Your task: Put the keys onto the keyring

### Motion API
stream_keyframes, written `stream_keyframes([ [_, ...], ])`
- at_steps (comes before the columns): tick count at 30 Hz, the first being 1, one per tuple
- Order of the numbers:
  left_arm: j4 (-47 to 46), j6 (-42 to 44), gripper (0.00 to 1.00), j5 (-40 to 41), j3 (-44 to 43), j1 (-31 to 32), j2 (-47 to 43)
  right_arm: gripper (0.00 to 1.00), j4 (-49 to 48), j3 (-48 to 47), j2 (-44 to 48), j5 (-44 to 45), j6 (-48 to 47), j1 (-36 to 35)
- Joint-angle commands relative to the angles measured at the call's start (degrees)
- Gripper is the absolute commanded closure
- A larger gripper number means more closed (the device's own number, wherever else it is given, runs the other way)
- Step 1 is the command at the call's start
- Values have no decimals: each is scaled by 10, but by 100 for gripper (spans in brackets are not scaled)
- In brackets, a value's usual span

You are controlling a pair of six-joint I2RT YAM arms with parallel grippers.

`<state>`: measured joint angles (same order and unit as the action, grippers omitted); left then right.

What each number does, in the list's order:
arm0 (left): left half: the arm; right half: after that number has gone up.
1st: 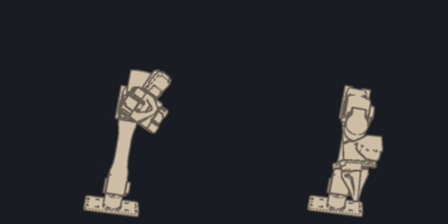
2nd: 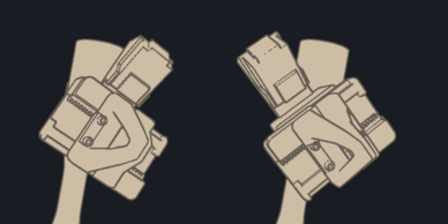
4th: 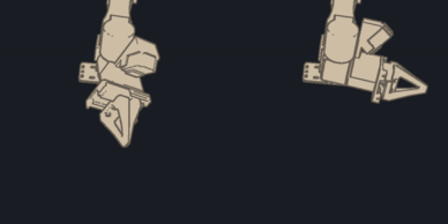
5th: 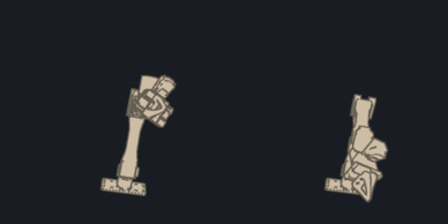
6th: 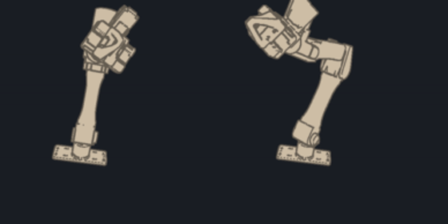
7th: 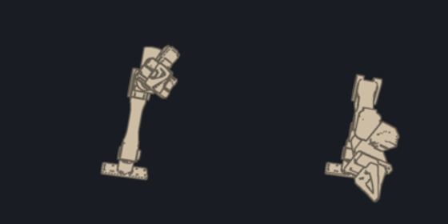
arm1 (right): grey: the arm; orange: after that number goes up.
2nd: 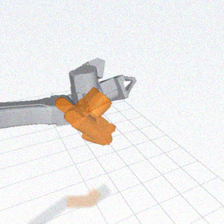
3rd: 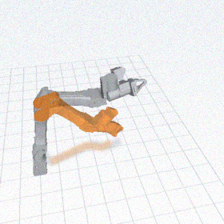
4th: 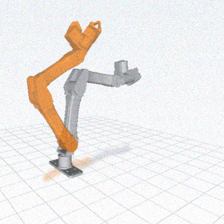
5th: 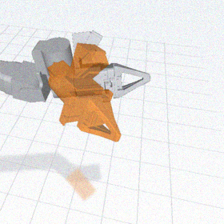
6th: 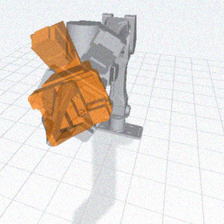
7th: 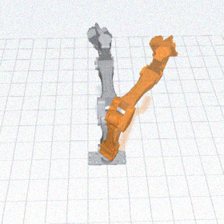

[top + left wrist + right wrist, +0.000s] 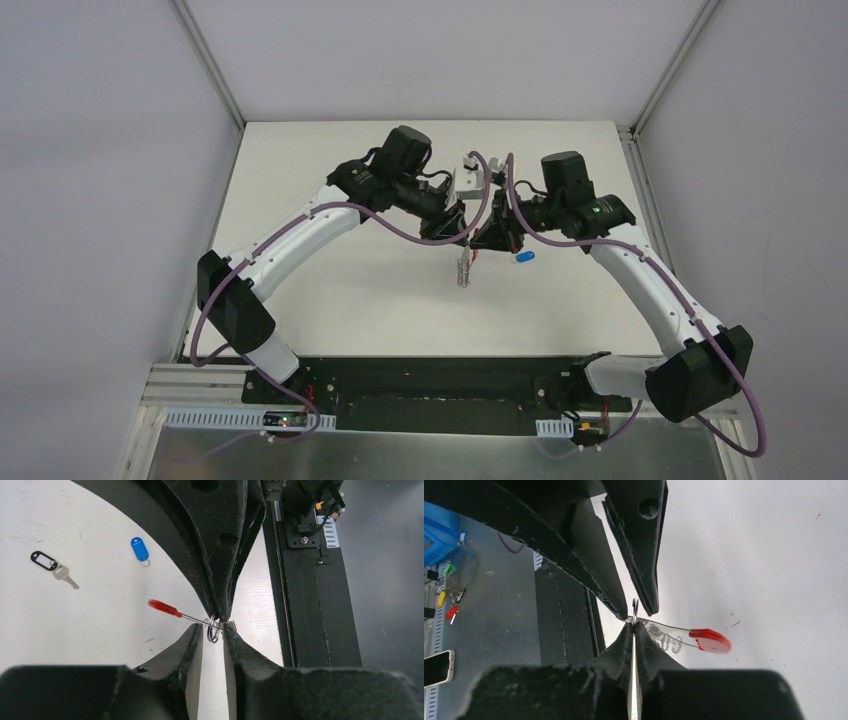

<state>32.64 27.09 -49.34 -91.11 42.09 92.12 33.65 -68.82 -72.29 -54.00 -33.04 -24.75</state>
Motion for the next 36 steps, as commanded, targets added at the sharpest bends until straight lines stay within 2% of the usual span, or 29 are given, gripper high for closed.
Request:
stream_keyframes([
  [1, 8, 23, 81, -26, -28, 10, 3, 100, -21, -6, 13, -22, 4, -1],
  [3, 8, 20, 90, -26, -31, 10, 6, 100, -22, -5, 13, -21, 5, -2],
  [5, 6, 14, 94, -26, -34, 9, 8, 100, -24, -3, 12, -20, 5, -2],
  [8, 5, 8, 94, -24, -39, 10, 10, 100, -25, -2, 11, -21, 5, -1],
  [19, 5, 6, 82, -23, -38, 10, 5, 100, -27, 6, 13, -18, 4, -1],
  [22, 5, 7, 85, -25, -31, 10, 4, 100, -28, 6, 14, -21, 6, 1],
  [25, 4, 7, 96, -25, -26, 10, 5, 100, -29, 6, 16, -23, 8, 3],
  [27, 6, 8, 100, -27, -26, 10, 7, 100, -30, 6, 18, -25, 9, 4],
  [33, 17, 6, 100, -31, -26, 10, 9, 100, -39, 8, 24, -35, 19, 14],
  [36, 8, -24, 100, -32, -24, 10, 5, 100, -59, 22, 34, -48, 34, 25],
])
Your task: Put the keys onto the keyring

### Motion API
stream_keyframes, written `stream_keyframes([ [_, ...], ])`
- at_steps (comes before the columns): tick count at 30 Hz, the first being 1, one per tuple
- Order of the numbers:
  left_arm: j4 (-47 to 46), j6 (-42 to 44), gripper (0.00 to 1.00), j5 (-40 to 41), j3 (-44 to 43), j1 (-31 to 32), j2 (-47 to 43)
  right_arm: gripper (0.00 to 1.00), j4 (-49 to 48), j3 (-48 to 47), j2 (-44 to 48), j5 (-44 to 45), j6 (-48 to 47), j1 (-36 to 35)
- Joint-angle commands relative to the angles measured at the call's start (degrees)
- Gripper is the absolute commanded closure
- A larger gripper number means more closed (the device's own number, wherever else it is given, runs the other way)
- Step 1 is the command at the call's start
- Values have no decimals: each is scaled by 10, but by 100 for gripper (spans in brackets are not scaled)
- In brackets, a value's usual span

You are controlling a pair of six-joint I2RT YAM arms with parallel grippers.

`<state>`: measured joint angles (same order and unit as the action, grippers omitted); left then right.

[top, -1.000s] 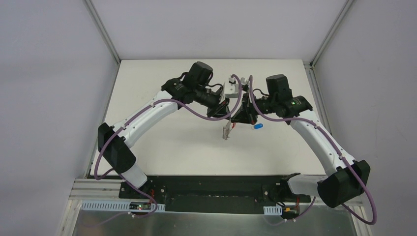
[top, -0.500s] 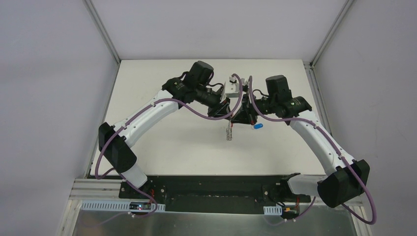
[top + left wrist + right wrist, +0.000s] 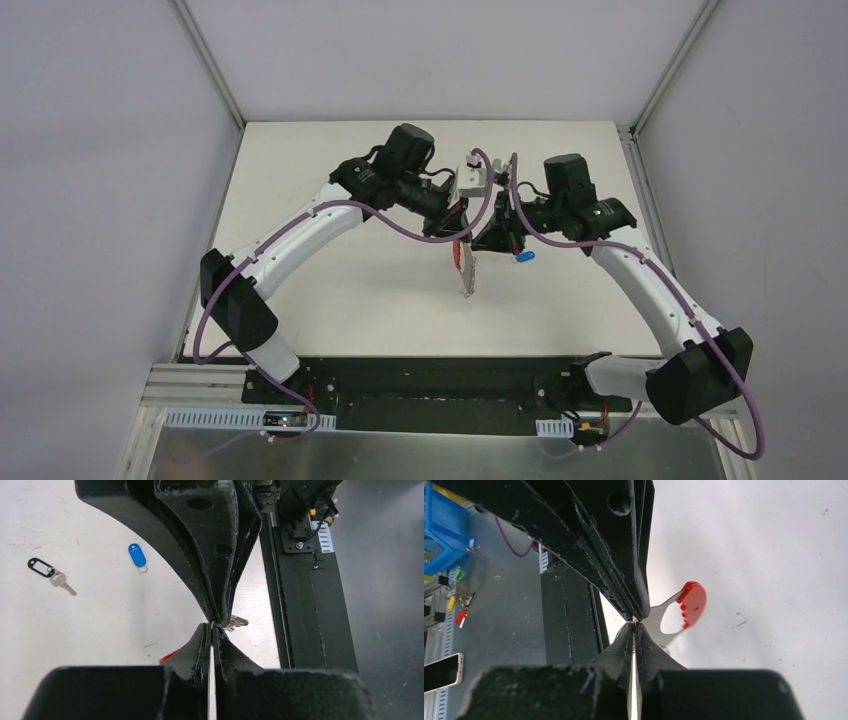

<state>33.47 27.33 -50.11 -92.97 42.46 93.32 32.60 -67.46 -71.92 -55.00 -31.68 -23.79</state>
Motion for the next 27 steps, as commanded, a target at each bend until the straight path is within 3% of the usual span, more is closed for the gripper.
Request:
stream_keyframes([
  [1, -16, -46, 100, -24, 1, 6, -12, 100, -62, 17, 37, -46, 30, 20],
  [7, -146, -225, 100, -45, 61, -6, -51, 80, -179, 87, 94, -86, 109, 59],
  [11, -271, -353, 100, -54, 112, -16, -74, 71, -195, 99, 113, -94, 119, 79],
  [20, -494, -553, 100, -68, 192, -29, -93, 70, -231, 125, 123, -117, 137, 93],
  [27, -571, -611, 100, -67, 216, -29, -90, 73, -272, 132, 120, -132, 172, 97],
])
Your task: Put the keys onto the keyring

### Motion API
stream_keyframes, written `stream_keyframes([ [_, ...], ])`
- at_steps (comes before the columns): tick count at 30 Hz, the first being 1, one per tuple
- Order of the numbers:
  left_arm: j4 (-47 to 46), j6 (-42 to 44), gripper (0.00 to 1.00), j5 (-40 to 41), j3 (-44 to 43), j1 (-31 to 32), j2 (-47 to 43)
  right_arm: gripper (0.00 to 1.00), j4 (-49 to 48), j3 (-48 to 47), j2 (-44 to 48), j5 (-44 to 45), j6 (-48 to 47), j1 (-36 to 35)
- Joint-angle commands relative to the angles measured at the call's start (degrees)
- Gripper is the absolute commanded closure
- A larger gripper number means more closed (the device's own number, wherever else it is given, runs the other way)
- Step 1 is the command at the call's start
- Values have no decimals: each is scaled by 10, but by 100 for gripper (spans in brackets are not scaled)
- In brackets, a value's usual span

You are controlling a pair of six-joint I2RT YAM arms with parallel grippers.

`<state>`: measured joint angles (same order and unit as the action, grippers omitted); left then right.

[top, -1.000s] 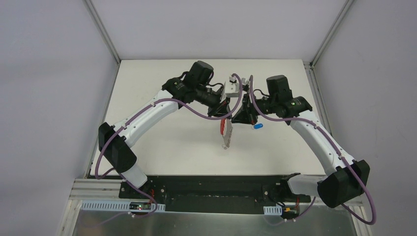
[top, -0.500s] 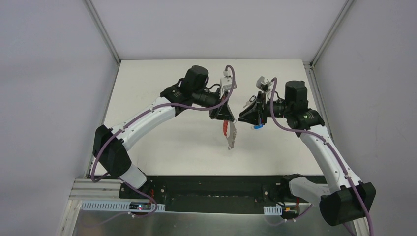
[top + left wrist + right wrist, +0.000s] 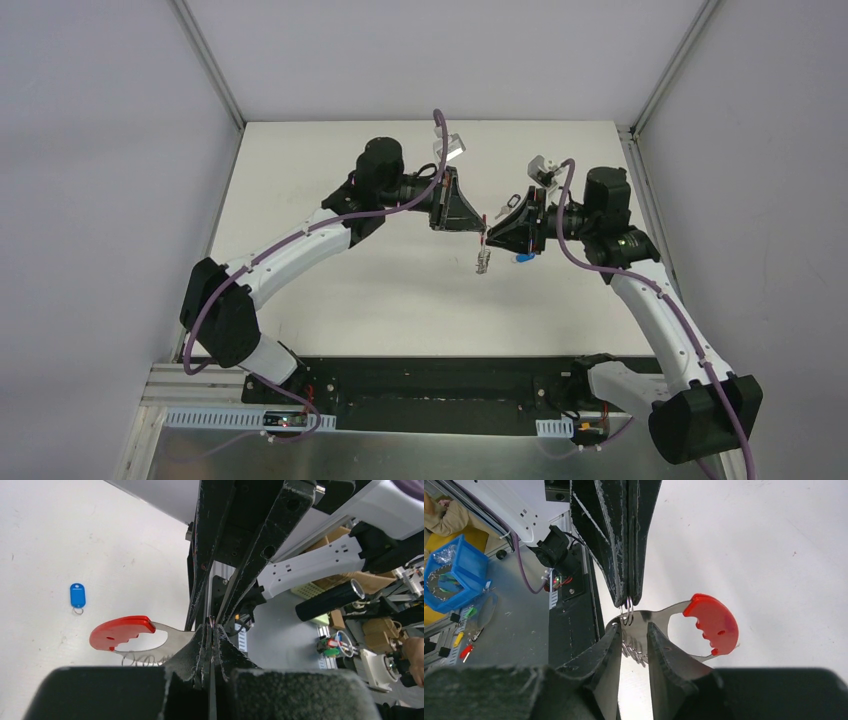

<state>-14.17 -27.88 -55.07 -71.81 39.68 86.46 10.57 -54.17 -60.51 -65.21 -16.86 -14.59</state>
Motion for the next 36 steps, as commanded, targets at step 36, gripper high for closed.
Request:
stream_keyframes([
  [36, 337, 396, 75, 52, -112, 1, -29, 100, 150, -85, -65, 70, -115, -64],
])
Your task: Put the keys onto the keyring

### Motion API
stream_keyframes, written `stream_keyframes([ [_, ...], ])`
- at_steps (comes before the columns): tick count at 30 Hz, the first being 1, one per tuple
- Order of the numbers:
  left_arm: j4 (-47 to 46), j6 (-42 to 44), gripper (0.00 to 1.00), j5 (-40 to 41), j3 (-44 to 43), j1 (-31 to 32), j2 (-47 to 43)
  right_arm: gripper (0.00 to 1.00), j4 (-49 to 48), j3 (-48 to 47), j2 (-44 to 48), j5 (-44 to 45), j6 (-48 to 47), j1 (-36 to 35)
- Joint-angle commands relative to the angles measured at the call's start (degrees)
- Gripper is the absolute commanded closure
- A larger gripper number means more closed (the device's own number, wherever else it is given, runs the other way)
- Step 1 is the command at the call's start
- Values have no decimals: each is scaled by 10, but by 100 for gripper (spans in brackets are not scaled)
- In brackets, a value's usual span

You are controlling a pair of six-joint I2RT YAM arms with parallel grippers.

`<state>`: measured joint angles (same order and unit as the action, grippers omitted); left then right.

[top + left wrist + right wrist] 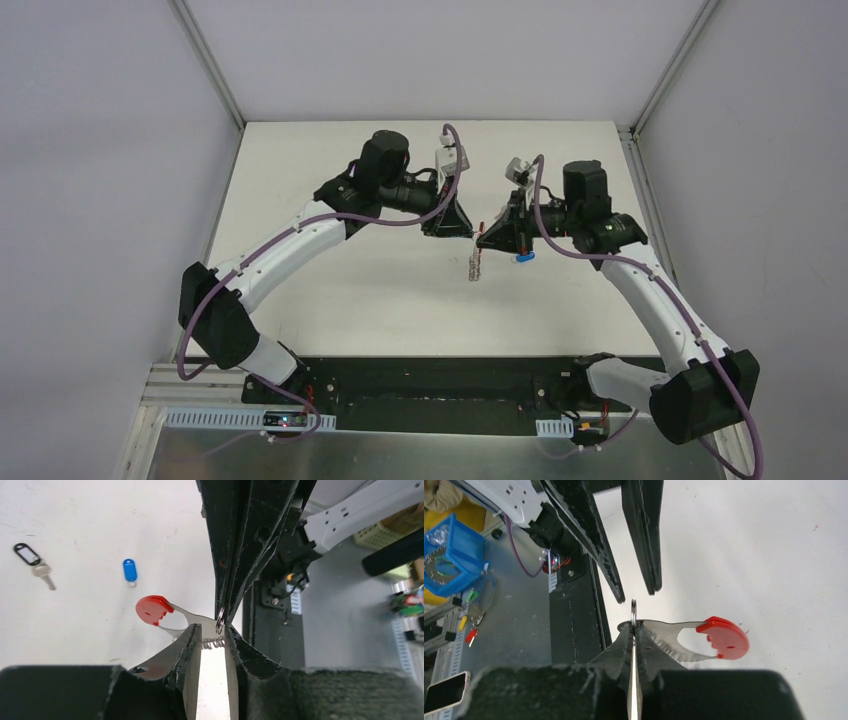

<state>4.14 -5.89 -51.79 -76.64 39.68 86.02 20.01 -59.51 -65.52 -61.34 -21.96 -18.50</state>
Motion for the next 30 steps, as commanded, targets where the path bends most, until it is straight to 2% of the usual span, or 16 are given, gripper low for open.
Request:
stream_keyframes([
  [1, 168, 194, 74, 21, -71, 2, -22, 100, 57, -34, -21, 32, -65, -30],
  [7, 200, 243, 66, 13, -90, 16, 0, 100, 68, -47, -49, 32, -72, -50],
  [20, 221, 304, 63, 23, -116, 39, 48, 100, 52, -40, -60, -2, -58, -51],
  [24, 229, 311, 66, 22, -121, 40, 53, 100, 52, -40, -60, -2, -58, -52],
  [30, 232, 312, 78, 22, -124, 40, 52, 100, 52, -38, -62, 0, -58, -52],
])
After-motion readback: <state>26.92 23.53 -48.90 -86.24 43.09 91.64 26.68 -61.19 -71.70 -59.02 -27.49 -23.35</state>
